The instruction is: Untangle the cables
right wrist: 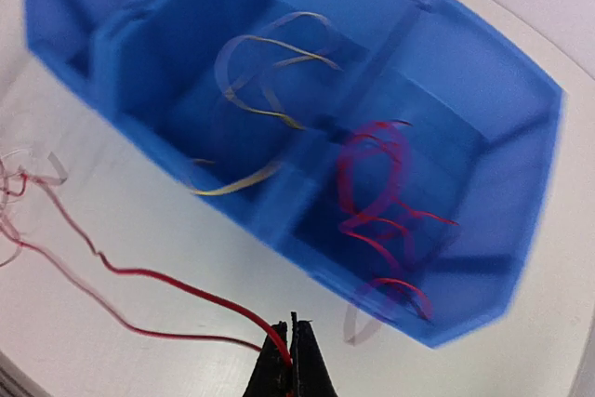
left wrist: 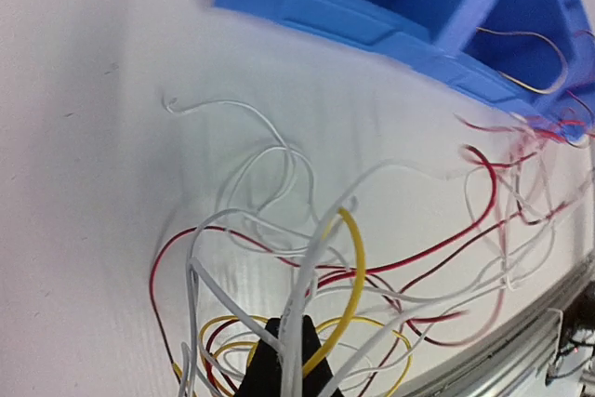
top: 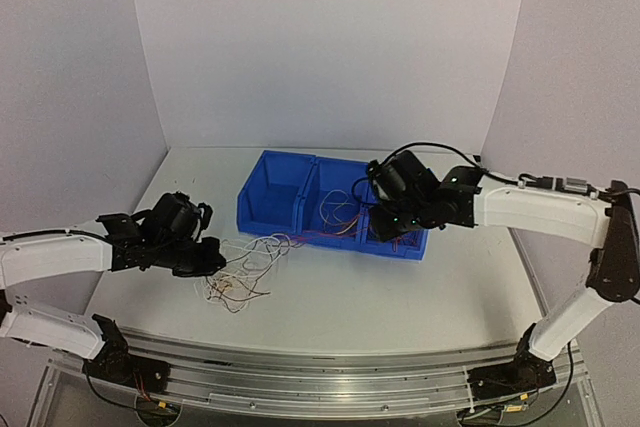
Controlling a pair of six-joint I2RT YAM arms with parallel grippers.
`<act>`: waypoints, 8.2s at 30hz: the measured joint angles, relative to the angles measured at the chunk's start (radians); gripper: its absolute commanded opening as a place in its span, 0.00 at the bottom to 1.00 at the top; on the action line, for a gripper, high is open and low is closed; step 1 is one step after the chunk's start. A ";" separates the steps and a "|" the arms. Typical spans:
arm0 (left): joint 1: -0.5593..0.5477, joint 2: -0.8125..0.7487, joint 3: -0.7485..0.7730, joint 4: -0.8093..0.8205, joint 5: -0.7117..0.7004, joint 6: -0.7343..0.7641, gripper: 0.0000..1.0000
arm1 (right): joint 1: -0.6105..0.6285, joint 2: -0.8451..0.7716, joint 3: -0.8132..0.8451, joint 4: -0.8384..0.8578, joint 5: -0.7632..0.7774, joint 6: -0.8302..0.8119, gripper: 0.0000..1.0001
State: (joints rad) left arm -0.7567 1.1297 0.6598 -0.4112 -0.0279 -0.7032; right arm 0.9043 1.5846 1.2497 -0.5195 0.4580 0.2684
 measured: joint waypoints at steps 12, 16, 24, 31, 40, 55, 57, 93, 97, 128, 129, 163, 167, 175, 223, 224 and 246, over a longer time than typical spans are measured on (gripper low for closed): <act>0.170 0.044 0.072 0.111 0.070 -0.110 0.00 | -0.431 -0.481 -0.132 -0.250 -0.018 0.105 0.00; 0.196 0.083 0.072 0.092 0.078 -0.117 0.00 | -0.600 -0.522 -0.124 -0.345 -0.046 0.102 0.00; 0.243 0.092 0.062 -0.015 0.021 -0.085 0.55 | -0.728 -0.520 -0.068 -0.450 -0.054 0.085 0.00; 0.297 0.081 0.029 -0.123 -0.058 -0.050 0.91 | -0.770 -0.527 -0.019 -0.449 -0.062 0.069 0.00; 0.296 0.062 0.047 -0.168 -0.114 -0.056 0.94 | -0.770 -0.493 0.344 -0.460 0.119 0.054 0.00; 0.289 0.135 0.047 -0.079 -0.007 -0.012 1.00 | -0.773 -0.525 0.674 -0.433 0.139 -0.112 0.00; 0.251 0.132 0.059 -0.019 0.055 0.049 1.00 | -0.774 -0.534 0.634 -0.436 -0.071 -0.109 0.00; -0.559 1.298 1.250 -0.153 -0.516 0.210 0.48 | -0.773 -0.491 0.501 -0.442 -0.553 0.050 0.00; -0.545 1.291 1.223 -0.200 -0.555 0.113 0.12 | -0.771 -0.505 0.495 -0.440 -0.423 0.048 0.00; -0.394 0.230 0.631 -0.080 -0.363 0.262 0.00 | -0.338 -0.748 -0.430 -0.003 -0.806 -0.068 0.79; -0.394 0.230 0.644 -0.086 -0.360 0.259 0.00 | -0.269 -0.702 -0.426 0.034 -0.800 -0.097 0.78; -0.394 0.283 0.754 -0.245 -0.368 0.066 0.00 | 0.153 -0.091 -0.425 0.712 -0.565 -0.302 0.00; -0.394 0.283 0.754 -0.251 -0.390 0.047 0.00 | 0.153 -0.089 -0.425 0.735 -0.472 -0.230 0.00; -0.329 0.248 0.615 -0.313 -0.472 -0.070 0.14 | 0.158 -0.287 -0.448 0.520 0.057 0.115 0.00; 0.086 0.213 0.119 -0.170 -0.245 -0.129 0.07 | 0.015 -0.652 0.026 -0.069 0.655 -0.277 0.00; 0.086 0.213 0.119 -0.163 -0.237 -0.125 0.09 | 0.016 -0.626 0.066 -0.073 0.625 -0.287 0.00; 0.086 0.221 0.075 -0.040 -0.143 -0.082 0.11 | 0.014 -0.092 0.816 0.025 0.274 -0.507 0.00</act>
State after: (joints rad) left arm -0.6704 1.3507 0.7352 -0.4511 -0.1706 -0.7852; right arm 0.9183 1.4926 2.0658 -0.4944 0.7316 -0.2388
